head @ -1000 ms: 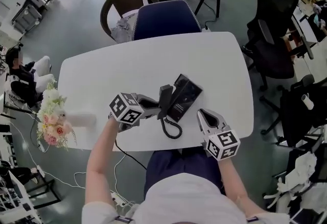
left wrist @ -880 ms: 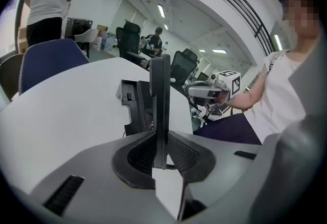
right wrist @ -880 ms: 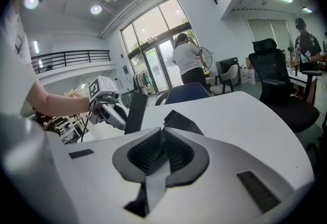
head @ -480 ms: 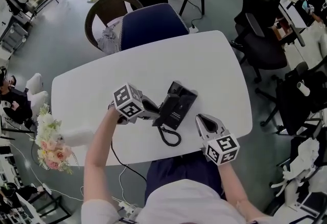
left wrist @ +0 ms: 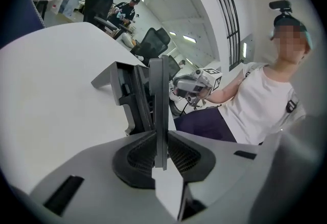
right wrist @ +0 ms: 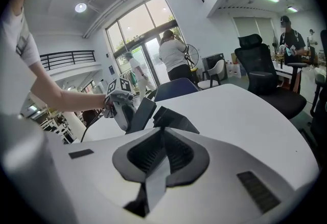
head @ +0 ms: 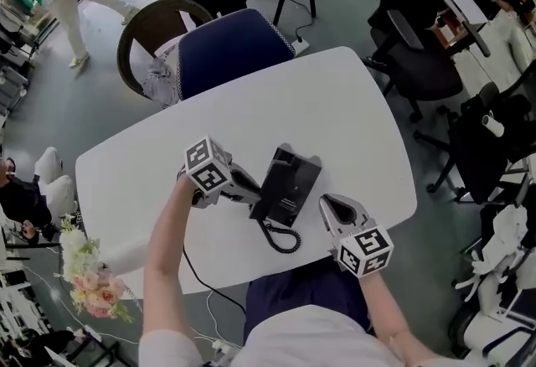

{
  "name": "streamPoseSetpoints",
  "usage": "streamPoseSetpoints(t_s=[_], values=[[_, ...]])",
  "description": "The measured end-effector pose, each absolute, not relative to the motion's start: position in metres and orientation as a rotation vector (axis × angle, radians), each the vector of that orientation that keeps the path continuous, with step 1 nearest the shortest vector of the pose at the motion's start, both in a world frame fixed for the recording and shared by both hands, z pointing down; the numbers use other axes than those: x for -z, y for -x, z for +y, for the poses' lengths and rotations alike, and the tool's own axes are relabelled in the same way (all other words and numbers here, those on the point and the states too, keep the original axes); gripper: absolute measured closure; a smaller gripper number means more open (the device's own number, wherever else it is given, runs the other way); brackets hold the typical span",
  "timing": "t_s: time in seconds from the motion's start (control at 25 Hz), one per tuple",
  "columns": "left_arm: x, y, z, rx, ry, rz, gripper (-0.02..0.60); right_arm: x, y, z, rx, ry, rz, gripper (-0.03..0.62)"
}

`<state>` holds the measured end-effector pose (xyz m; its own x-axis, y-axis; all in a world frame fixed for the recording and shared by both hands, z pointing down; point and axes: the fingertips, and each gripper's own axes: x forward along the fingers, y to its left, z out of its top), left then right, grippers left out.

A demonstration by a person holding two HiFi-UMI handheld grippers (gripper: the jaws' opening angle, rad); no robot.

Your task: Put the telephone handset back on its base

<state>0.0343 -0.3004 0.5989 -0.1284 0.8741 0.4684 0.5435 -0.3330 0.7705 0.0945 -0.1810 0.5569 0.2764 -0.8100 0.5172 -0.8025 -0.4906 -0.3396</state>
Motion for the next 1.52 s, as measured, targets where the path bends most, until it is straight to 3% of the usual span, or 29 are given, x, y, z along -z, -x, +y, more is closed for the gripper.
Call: streamPoseSetpoints(t_s=[1.04, 1.52], values=[[-0.62, -0.053, -0.299, -1.348, -1.428, 1.683, 0.503, -0.58, -0.103, -0.169, 1.115, 2.55, 1.407, 0.548], [-0.626, -0.055, -0.299, -1.373, -1.52, 1.642, 0.503, -0.58, -0.1, -0.173, 1.109, 2.549, 1.409, 0.548]])
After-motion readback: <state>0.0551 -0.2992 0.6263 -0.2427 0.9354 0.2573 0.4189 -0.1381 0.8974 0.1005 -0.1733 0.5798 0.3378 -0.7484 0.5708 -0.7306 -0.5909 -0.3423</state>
